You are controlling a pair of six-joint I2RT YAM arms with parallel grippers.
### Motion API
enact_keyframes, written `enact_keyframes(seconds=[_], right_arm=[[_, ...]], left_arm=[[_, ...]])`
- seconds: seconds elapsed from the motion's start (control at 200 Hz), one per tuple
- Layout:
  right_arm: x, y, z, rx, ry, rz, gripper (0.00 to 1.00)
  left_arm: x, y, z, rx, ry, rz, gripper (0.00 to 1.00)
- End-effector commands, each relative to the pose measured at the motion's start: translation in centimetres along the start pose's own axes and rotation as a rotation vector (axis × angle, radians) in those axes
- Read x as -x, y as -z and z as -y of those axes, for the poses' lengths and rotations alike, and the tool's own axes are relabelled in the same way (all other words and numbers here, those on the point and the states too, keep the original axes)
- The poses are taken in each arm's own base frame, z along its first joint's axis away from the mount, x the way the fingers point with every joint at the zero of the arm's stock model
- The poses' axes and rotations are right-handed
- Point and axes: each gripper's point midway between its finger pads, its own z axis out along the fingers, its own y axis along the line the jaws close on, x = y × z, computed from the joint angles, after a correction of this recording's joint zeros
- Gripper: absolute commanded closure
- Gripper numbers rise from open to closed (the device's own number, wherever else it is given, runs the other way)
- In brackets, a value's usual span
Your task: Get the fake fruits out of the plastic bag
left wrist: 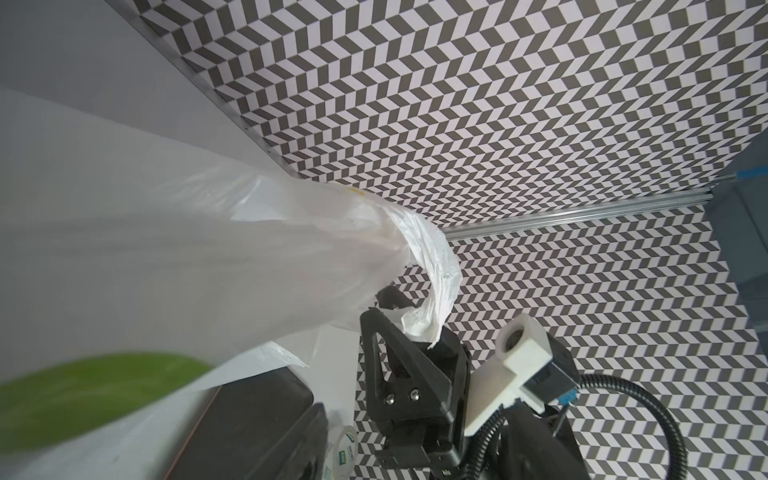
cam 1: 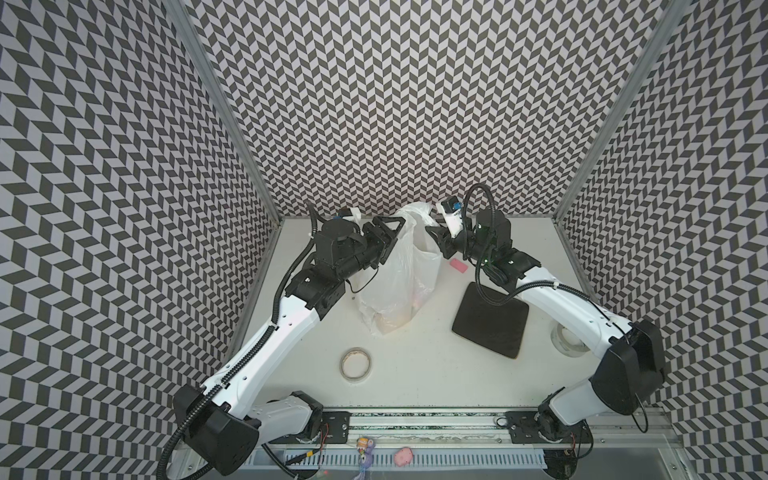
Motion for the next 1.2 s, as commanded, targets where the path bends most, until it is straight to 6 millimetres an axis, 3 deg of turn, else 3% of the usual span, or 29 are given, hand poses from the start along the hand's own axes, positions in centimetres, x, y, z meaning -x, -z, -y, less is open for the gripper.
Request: enact_keyframes(seconds=[0.0, 0.17, 0.295, 0.521, 0.606, 0.816, 0.986, 1.197], right_arm=[[3.8, 0.9, -0.2, -0.004, 0.044, 0.113, 0.92], [3.4, 3.3, -1.1, 0.006, 0.038, 0.123, 1.0], [3.1, 4.6, -1.8, 0.019, 0.028, 0.14, 1.0], [2.3, 5.0, -2.5, 0.032, 0.02, 0.129, 1.0], [2.1, 5.0, -3.0, 0.046, 0.023, 0.127, 1.0], [1.3, 5.7, -5.2, 0.107, 0.04, 0.124, 1.0], [0.7, 6.8, -6.1, 0.132, 0.048, 0.125, 1.0], [0.6, 7.9, -8.3, 0.23, 0.087, 0.116, 1.0]], left_arm=[[1.0, 0.0, 1.8, -0.013, 0.15, 0.024, 0.28], [1.1, 0.0, 1.4, 0.084, 0.297, 0.018, 0.28], [0.4, 0.1, -0.6, 0.212, 0.397, -0.002, 0.28], [-1.4, -1.0, -2.4, 0.286, 0.495, -0.092, 0.28], [-1.7, -1.4, -2.8, 0.299, 0.512, -0.103, 0.32], [-1.3, -2.2, -3.3, 0.284, 0.535, -0.089, 0.4], [-0.4, -2.2, -2.8, 0.247, 0.539, -0.054, 0.36], [0.7, -3.5, -4.2, 0.219, 0.571, -0.053, 0.4]])
